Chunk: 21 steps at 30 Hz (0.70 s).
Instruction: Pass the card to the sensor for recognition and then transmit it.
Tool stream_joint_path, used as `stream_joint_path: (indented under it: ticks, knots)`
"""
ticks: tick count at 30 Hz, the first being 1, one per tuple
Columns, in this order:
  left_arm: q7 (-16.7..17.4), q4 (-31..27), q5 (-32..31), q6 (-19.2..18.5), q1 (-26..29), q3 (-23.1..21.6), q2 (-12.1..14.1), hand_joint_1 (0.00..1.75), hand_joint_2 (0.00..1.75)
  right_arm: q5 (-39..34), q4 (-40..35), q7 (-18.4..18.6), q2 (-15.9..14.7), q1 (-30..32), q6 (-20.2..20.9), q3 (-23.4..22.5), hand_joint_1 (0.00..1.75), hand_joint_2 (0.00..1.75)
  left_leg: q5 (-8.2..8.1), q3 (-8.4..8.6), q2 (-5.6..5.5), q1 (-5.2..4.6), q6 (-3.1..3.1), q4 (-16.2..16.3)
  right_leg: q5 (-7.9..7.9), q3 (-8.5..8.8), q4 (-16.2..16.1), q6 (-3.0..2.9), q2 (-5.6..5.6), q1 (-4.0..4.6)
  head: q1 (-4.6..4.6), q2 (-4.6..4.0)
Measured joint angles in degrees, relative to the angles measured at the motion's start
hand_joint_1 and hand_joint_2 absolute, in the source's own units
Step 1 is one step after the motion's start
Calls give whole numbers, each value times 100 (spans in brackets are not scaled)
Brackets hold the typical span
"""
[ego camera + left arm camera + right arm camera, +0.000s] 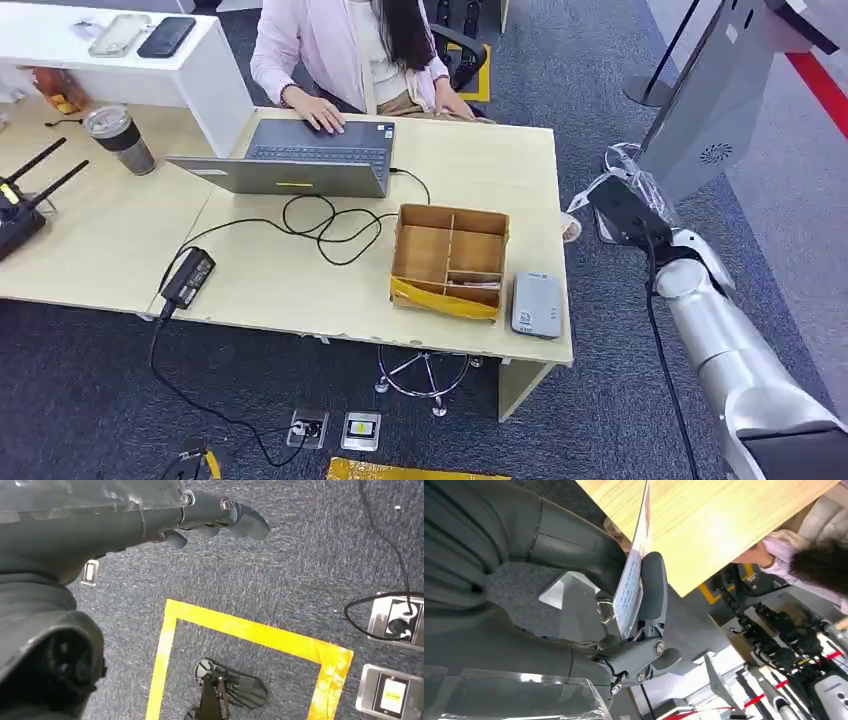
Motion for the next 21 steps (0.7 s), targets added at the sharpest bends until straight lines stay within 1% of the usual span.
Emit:
stream_joint_path:
  ticks: [4, 9, 17, 21]
  knots:
    - [-70, 0, 15, 53, 2, 0, 26, 0, 0, -20, 13, 28, -114, 160, -37, 2, 175, 175, 0, -1, 0, 0, 0, 0, 0, 1, 0, 0, 1, 0, 0, 0]
    - [-92, 0, 48, 57, 2, 2, 48, 0, 0, -33, 13, 11, -160, 338, -13, 9, 175, 175, -1, -2, 2, -1, 0, 0, 0, 1, 0, 0, 1, -1, -2, 0]
    - [162, 0, 109, 171, 0, 7, 46, 0, 0, -17, -11, 85, -94, 460, 9, 227, 175, 175, 0, -2, 1, 4, 0, -1, 0, 1, 0, 0, 1, 3, -2, 0]
    - [238, 0, 142, 171, 0, 11, 46, 0, 0, -30, -103, 138, -75, 603, -90, 361, 175, 175, 0, -3, -1, 4, 0, -1, 0, 2, 0, 0, -1, 3, 2, 0]
